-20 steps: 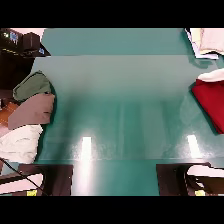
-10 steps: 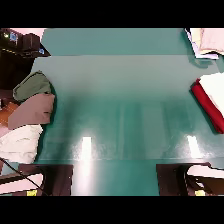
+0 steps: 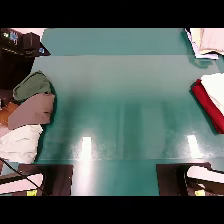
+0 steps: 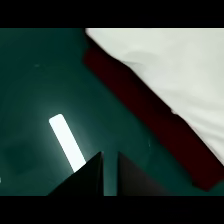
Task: Fold the shirts.
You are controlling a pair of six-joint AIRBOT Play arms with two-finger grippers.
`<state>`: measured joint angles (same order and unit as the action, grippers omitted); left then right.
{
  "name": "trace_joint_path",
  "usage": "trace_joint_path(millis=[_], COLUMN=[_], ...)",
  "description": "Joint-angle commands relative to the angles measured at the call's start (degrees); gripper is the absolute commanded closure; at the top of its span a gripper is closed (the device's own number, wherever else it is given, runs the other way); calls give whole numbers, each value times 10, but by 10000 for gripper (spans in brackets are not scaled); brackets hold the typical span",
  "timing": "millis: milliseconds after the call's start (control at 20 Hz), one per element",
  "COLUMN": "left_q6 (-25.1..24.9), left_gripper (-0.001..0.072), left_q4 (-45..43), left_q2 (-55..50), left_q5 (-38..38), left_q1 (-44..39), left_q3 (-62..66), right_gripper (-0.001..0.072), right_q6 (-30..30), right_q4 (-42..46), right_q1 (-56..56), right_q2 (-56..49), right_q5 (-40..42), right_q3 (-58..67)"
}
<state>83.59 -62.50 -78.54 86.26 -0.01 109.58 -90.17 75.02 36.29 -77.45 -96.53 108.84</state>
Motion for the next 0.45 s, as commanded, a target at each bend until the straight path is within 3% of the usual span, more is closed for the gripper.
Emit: trace_joint_path(millis=[0,400], left_q6=[0,0], left_gripper=[682,682], left_q4=[0,0], left_q2=[0,0], left_q5=[-29,-67], left_q1=[0,0], left_q3=[0,0], right_gripper=[696,696], right_q6=[-2,-2], right_q4=[-49,-45], right_q1=[-83,-248], right_q2=[44,86], right_q5=[30,59], right_q3=[0,0])
